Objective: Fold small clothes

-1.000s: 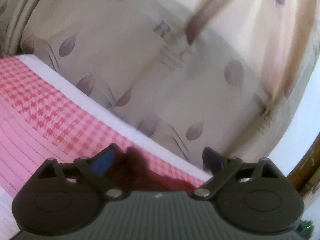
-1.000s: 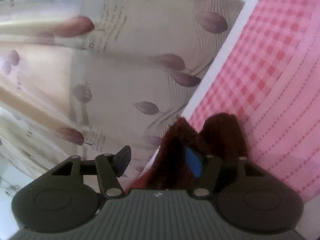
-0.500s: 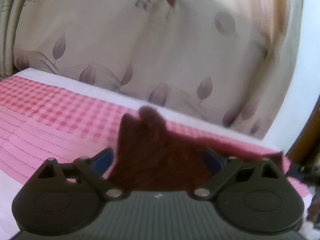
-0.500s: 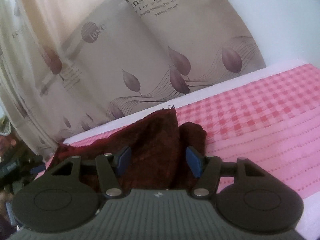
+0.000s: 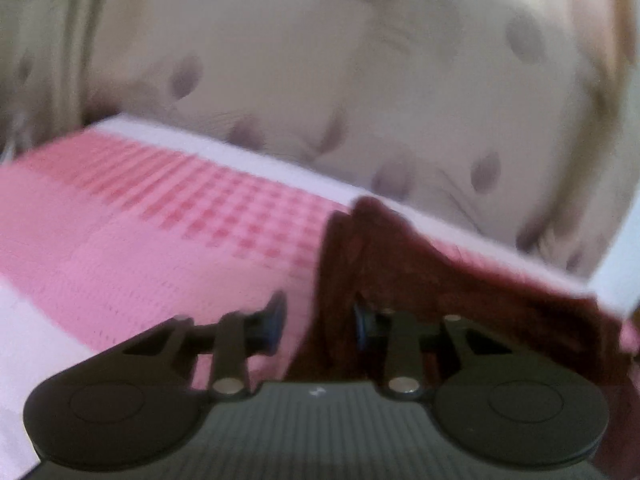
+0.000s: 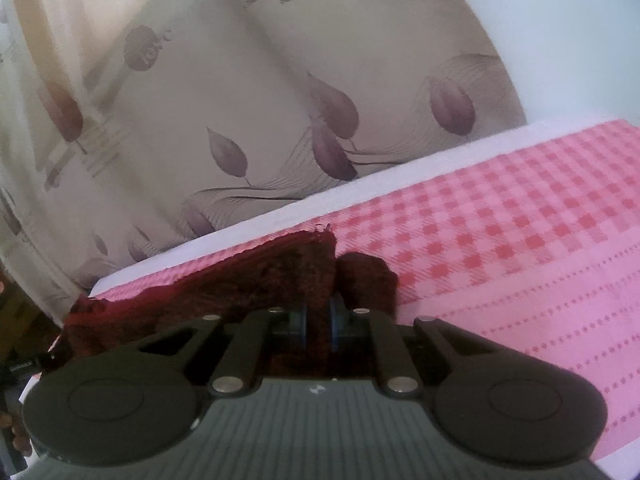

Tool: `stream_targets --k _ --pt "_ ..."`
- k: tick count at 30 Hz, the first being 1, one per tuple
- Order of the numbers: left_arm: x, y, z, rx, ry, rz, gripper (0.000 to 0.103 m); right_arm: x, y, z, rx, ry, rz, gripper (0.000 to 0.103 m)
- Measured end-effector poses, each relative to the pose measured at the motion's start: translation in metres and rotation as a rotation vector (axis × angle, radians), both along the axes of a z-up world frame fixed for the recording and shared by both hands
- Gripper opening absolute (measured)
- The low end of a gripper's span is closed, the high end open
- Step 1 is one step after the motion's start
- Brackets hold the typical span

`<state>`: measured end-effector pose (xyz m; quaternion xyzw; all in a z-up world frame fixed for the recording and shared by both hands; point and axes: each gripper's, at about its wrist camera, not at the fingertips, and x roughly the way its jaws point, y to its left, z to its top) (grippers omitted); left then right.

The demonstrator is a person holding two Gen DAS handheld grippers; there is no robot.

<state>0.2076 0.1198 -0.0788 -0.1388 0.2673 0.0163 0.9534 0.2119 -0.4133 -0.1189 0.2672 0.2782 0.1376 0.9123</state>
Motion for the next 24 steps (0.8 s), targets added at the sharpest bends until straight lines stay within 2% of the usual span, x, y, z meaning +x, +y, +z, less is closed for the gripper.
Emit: stream_targets --k 2,4,5,7,10,14,18,20,23,24 --pt "-0.002 0.002 -0.001 0.011 -0.009 0.021 0.033 0.000 -0.006 -0.007 0.041 0.019 -0.005 0.013" --pt "-0.003 -0.006 0.002 0.072 -0.018 0.024 0.033 -0.001 -0.008 -0.008 0.067 0.015 -0.012 0.013" --pt "-0.003 -0.008 0.005 0.072 -0.021 0.025 0.033 -0.002 -0.008 -0.007 0.068 0.013 -0.012 0.013" --pt "-0.001 -0.007 0.010 0.018 -0.023 0.003 0.033 -0.002 -0.006 -0.005 0.055 0.012 -0.006 0.013" --pt "0.004 -0.016 0.019 0.070 -0.048 -0.039 0.037 -0.001 -0.004 -0.005 0.050 0.011 0.007 0.014" --pt "0.023 -0.028 0.023 0.067 0.003 -0.117 0.040 -0.001 -0.007 -0.005 0.072 0.007 0.008 0.020" --pt "0.042 -0.036 0.021 0.086 0.026 -0.124 0.042 -0.001 -0.007 -0.005 0.086 0.000 -0.004 0.020" --pt "0.046 -0.033 0.017 0.131 0.021 -0.055 0.026 0.000 -0.005 -0.004 0.080 -0.010 -0.007 0.020" --pt "0.052 -0.014 0.010 0.111 0.033 0.063 0.016 0.003 -0.002 -0.004 0.052 -0.005 -0.012 0.014" --pt "0.054 -0.007 0.007 0.134 0.041 0.112 0.009 0.003 -0.002 -0.005 0.048 -0.003 -0.019 0.012"
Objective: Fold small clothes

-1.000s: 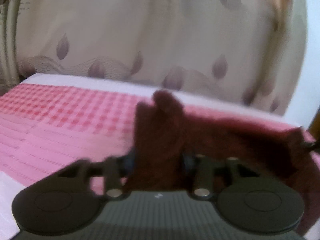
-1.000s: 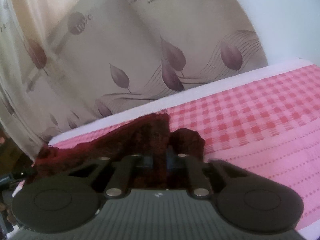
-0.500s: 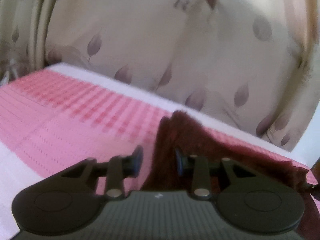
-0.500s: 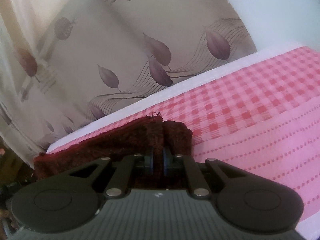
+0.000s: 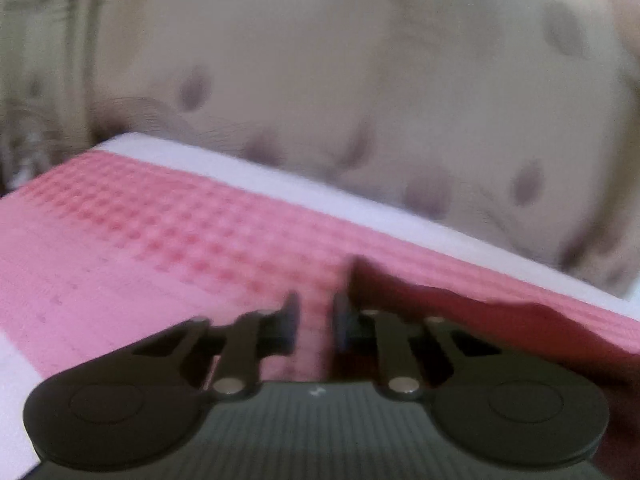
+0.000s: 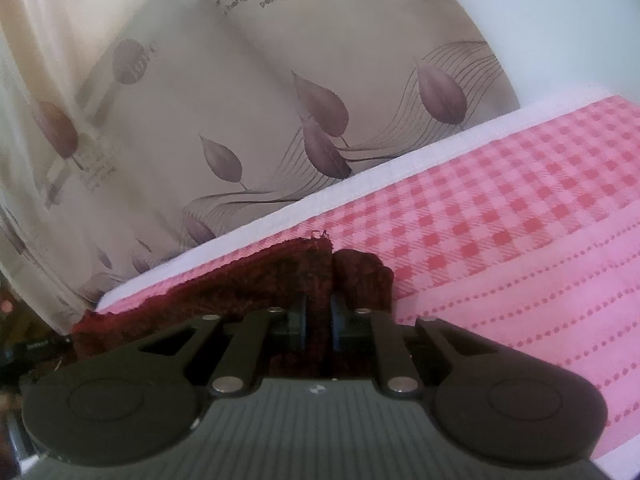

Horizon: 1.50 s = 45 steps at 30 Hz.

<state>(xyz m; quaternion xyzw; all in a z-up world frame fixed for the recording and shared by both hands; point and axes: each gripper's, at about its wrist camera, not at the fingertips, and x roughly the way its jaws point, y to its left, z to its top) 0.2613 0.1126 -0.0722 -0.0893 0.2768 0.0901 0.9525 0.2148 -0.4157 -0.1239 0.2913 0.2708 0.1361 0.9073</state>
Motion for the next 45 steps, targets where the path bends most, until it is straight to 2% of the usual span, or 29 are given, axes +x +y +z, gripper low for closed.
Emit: stream_targets --k 1,3,4,6,9,12,13,15,17,18,20,21,22,25,26,27,28,29,31,35,37,42,43,45 --pt "0.001 0.009 -0.003 -0.003 0.008 0.039 0.009 0.000 -0.002 -0.002 0.003 0.006 -0.021 0.010" --pt "0.000 0.031 -0.011 -0.105 0.016 0.049 0.009 -0.001 -0.012 -0.008 0.058 0.022 -0.073 0.009" --pt "-0.005 0.034 -0.011 -0.106 0.002 0.058 0.009 -0.001 -0.016 -0.013 0.103 0.025 -0.073 0.009" --pt "-0.018 0.033 -0.003 -0.076 -0.070 0.038 0.009 -0.001 -0.016 -0.014 0.128 0.016 -0.035 0.011" --pt "-0.037 0.028 0.015 -0.072 -0.150 0.014 0.009 -0.010 -0.022 -0.007 0.154 -0.006 -0.073 0.023" --pt "-0.051 0.016 0.031 -0.114 -0.188 -0.057 0.009 -0.026 -0.026 0.017 0.083 -0.090 -0.126 0.023" --pt "-0.052 0.009 0.033 -0.125 -0.187 -0.095 0.009 -0.031 -0.022 0.031 0.063 -0.136 -0.093 0.023" --pt "-0.057 -0.008 0.032 -0.128 -0.165 -0.187 0.009 -0.035 0.000 0.061 -0.002 -0.245 0.062 0.023" --pt "-0.058 -0.025 0.023 -0.114 -0.125 -0.243 0.009 -0.033 0.043 0.094 -0.127 -0.324 0.299 0.027" --pt "-0.057 -0.031 0.017 -0.103 -0.111 -0.262 0.009 -0.030 0.065 0.105 -0.171 -0.343 0.390 0.043" --pt "-0.057 -0.035 0.004 -0.069 -0.099 -0.243 0.010 -0.023 0.105 0.117 -0.285 -0.384 0.521 0.068" --pt "-0.057 -0.033 -0.002 -0.078 -0.101 -0.231 0.010 -0.018 0.126 0.119 -0.362 -0.397 0.574 0.069" --pt "-0.057 -0.030 -0.007 -0.092 -0.107 -0.221 0.010 -0.010 0.143 0.119 -0.427 -0.392 0.623 0.068" --pt "-0.063 -0.027 -0.016 -0.089 -0.140 -0.207 0.009 0.018 0.179 0.112 -0.528 -0.341 0.722 0.066" --pt "-0.063 -0.026 -0.019 -0.091 -0.152 -0.209 0.009 0.023 0.186 0.110 -0.545 -0.324 0.744 0.060" --pt "-0.064 -0.025 -0.021 -0.089 -0.162 -0.208 0.009 0.032 0.194 0.106 -0.560 -0.293 0.776 0.037" --pt "-0.064 -0.023 -0.021 -0.091 -0.167 -0.206 0.009 0.036 0.200 0.103 -0.571 -0.266 0.792 0.021" --pt "-0.064 -0.021 -0.023 -0.105 -0.169 -0.204 0.009 0.039 0.206 0.098 -0.604 -0.253 0.788 0.011" --pt "-0.064 -0.014 -0.023 -0.151 -0.181 -0.192 0.010 0.035 0.212 0.097 -0.642 -0.271 0.766 0.011" --pt "-0.066 0.000 -0.028 -0.254 -0.191 -0.143 0.010 0.042 0.200 0.098 -0.606 -0.323 0.618 0.009" --pt "-0.066 0.003 -0.029 -0.264 -0.194 -0.121 0.010 0.052 0.200 0.091 -0.578 -0.310 0.602 0.009" --pt "-0.064 0.007 -0.030 -0.282 -0.183 -0.116 0.010 0.066 0.213 0.046 -0.579 -0.221 0.632 0.011" --pt "-0.064 0.007 -0.031 -0.285 -0.181 -0.113 0.010 0.066 0.207 0.046 -0.551 -0.220 0.621 0.015" --pt "-0.063 0.007 -0.031 -0.286 -0.181 -0.112 0.010 0.067 0.190 0.056 -0.464 -0.216 0.595 0.033"
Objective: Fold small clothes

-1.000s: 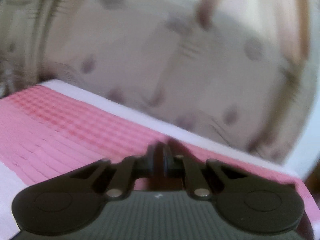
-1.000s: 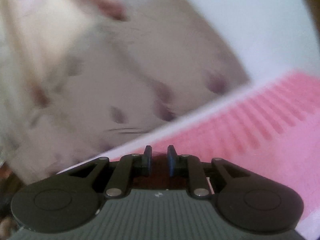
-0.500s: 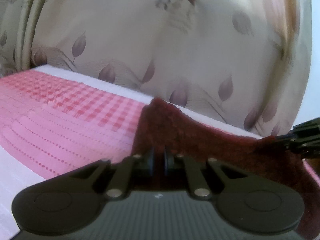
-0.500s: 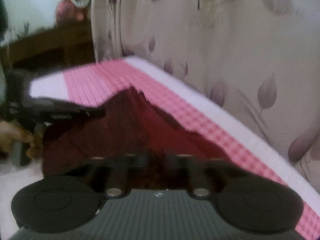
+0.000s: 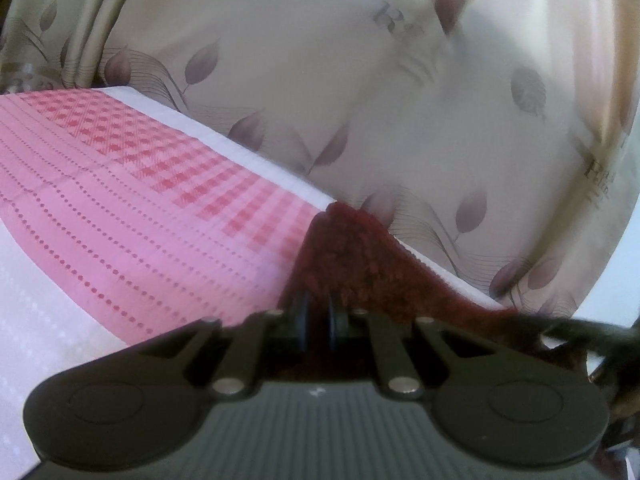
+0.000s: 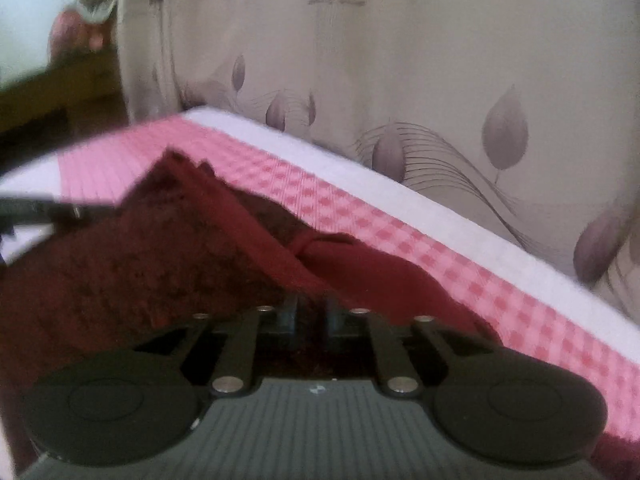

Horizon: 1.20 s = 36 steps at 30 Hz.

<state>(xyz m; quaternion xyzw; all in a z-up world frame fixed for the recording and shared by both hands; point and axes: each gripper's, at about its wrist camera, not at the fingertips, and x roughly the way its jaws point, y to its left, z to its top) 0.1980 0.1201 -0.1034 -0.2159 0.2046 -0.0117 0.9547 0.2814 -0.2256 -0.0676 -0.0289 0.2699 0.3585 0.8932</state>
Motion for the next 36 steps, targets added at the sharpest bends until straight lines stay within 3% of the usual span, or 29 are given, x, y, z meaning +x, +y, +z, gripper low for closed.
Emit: stream_targets --k 3,6,7,9,12,16,18,19,22,26,28,30,33,36 --pt "-0.001 0.000 0.000 0.000 0.001 0.002 0.010 -0.011 -0.043 0.028 0.183 -0.011 -0.057 0.035" --pt "0.000 0.000 0.000 0.001 0.001 0.002 0.010 -0.025 -0.070 0.043 0.252 -0.027 -0.091 0.039" --pt "0.000 0.000 0.000 0.001 0.001 0.002 0.010 -0.033 -0.073 0.045 0.245 -0.034 -0.085 0.039" --pt "-0.001 0.000 0.001 0.005 0.000 0.002 0.010 -0.045 -0.065 0.041 0.187 -0.039 -0.042 0.025" --pt "-0.001 0.000 0.001 0.006 -0.001 0.003 0.010 -0.054 -0.037 0.022 0.038 -0.031 0.025 0.017" --pt "0.000 -0.002 0.001 0.009 0.001 0.004 0.010 -0.039 -0.013 -0.007 -0.143 0.007 -0.035 0.009" --pt "0.000 -0.001 0.001 0.007 0.003 0.008 0.010 -0.032 -0.021 -0.006 -0.084 0.048 -0.077 0.006" --pt "0.000 -0.001 0.000 0.004 0.003 0.007 0.010 -0.028 -0.031 -0.003 -0.060 0.076 -0.129 0.000" --pt "0.000 -0.001 0.000 0.006 0.004 0.011 0.010 -0.026 -0.074 0.002 0.084 0.131 -0.201 0.000" --pt "0.000 -0.001 0.001 0.005 0.004 0.011 0.010 -0.038 -0.123 0.015 0.120 0.070 -0.341 0.000" --pt "0.000 -0.001 0.001 0.006 0.004 0.011 0.010 -0.039 -0.142 0.014 0.109 0.038 -0.396 0.018" --pt "0.000 -0.001 0.001 0.009 0.004 0.011 0.010 -0.040 -0.156 0.011 0.092 0.025 -0.434 0.054" --pt "0.000 -0.002 0.001 0.015 0.006 0.012 0.010 -0.039 -0.159 0.004 0.106 0.047 -0.412 0.056" --pt "0.000 -0.001 0.001 0.015 0.006 0.012 0.010 -0.037 -0.140 -0.005 0.024 0.038 -0.398 0.053"
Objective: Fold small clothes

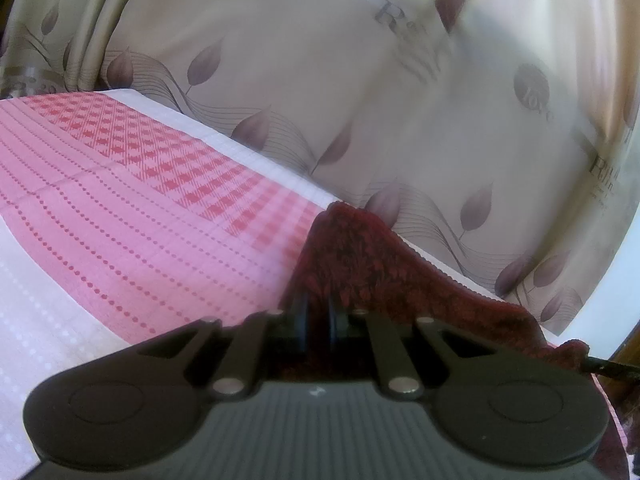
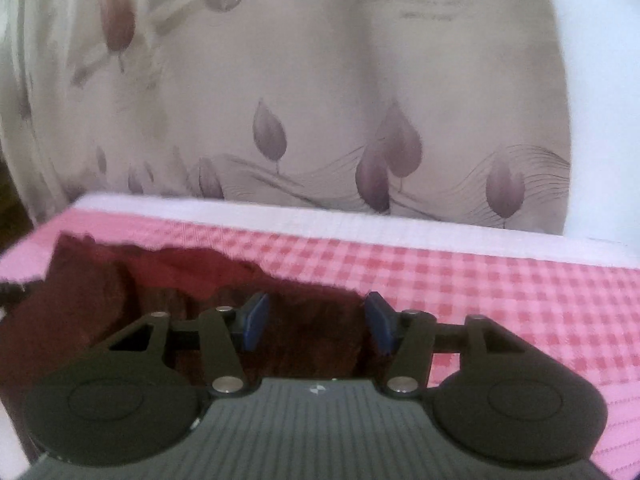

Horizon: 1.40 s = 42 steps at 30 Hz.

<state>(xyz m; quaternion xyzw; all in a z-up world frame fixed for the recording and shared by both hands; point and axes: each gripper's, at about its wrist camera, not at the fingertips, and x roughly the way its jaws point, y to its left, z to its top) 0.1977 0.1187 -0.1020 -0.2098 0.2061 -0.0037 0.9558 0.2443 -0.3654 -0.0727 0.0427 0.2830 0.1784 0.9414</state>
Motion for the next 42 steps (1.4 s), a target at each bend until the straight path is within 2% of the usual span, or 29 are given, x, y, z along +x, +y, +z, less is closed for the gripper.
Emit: stream_targets --k 1,2,3,6,7,11,13,14,15,16,20,23,24,25,26,29,32,33,36,38,40,42 --pt "0.000 0.001 0.000 -0.002 0.000 0.000 0.010 0.004 0.005 -0.004 -0.021 -0.006 -0.006 0.045" --pt "0.000 0.000 0.000 -0.001 0.000 0.000 0.010 0.005 0.007 -0.006 -0.034 -0.009 -0.027 0.011" --pt "0.000 0.000 0.000 -0.002 0.000 -0.001 0.010 0.005 0.007 -0.005 -0.035 -0.006 -0.047 0.003" --pt "0.000 0.001 -0.001 -0.011 -0.001 -0.003 0.010 -0.001 -0.005 -0.008 -0.045 -0.026 -0.143 0.002" --pt "0.001 0.001 -0.001 -0.013 0.000 -0.005 0.010 -0.003 -0.015 -0.011 -0.019 -0.016 -0.171 0.002" --pt "0.001 0.001 -0.001 -0.013 0.003 -0.005 0.010 -0.004 -0.035 -0.027 0.095 0.027 -0.160 0.003" --pt "0.001 0.002 -0.001 -0.015 0.003 -0.005 0.010 -0.008 -0.041 -0.027 0.223 -0.004 -0.122 0.010" --pt "0.001 0.002 -0.001 -0.015 0.003 -0.005 0.010 -0.009 -0.046 -0.025 0.284 -0.014 -0.130 0.024" --pt "0.001 0.002 -0.001 -0.014 0.003 -0.005 0.010 -0.010 -0.052 -0.024 0.332 -0.016 -0.152 0.050" --pt "0.001 0.002 -0.001 -0.015 0.003 -0.006 0.010 -0.013 -0.056 -0.022 0.350 -0.020 -0.164 0.058" --pt "0.001 0.002 -0.002 -0.018 0.002 -0.006 0.010 -0.036 -0.058 -0.018 0.335 0.001 -0.121 0.056" --pt "0.001 0.002 -0.002 -0.019 0.002 -0.006 0.010 -0.054 -0.045 -0.023 0.261 0.034 -0.073 0.056" --pt "0.001 0.002 -0.002 -0.019 0.002 -0.006 0.010 -0.059 -0.040 -0.026 0.240 0.045 -0.054 0.053" --pt "0.001 0.003 -0.002 -0.021 0.002 -0.006 0.010 -0.059 -0.033 -0.031 0.219 0.070 -0.035 0.043" --pt "0.001 0.003 -0.002 -0.025 0.000 -0.007 0.010 -0.059 -0.028 -0.035 0.195 0.094 -0.031 0.011" --pt "0.001 0.008 -0.004 -0.058 -0.002 -0.015 0.010 -0.076 -0.025 -0.032 0.137 0.048 -0.063 0.008" --pt "0.001 0.008 -0.004 -0.056 0.001 -0.008 0.010 -0.078 -0.052 -0.046 0.183 0.088 -0.153 0.000" --pt "0.001 0.008 -0.004 -0.056 0.001 -0.009 0.010 -0.078 -0.059 -0.051 0.175 0.105 -0.193 0.006" --pt "0.001 0.008 -0.004 -0.053 0.001 -0.009 0.010 -0.098 -0.086 -0.049 0.359 0.058 -0.204 0.008" --pt "0.001 0.008 -0.004 -0.053 0.001 -0.010 0.010 -0.115 -0.091 -0.039 0.383 0.034 -0.218 0.018" --pt "0.001 0.009 -0.004 -0.057 0.000 -0.010 0.010 -0.133 -0.082 -0.032 0.402 0.054 -0.158 0.026" --pt "0.001 0.009 -0.004 -0.058 0.000 -0.011 0.010 -0.153 -0.063 -0.026 0.358 0.050 -0.090 0.040"
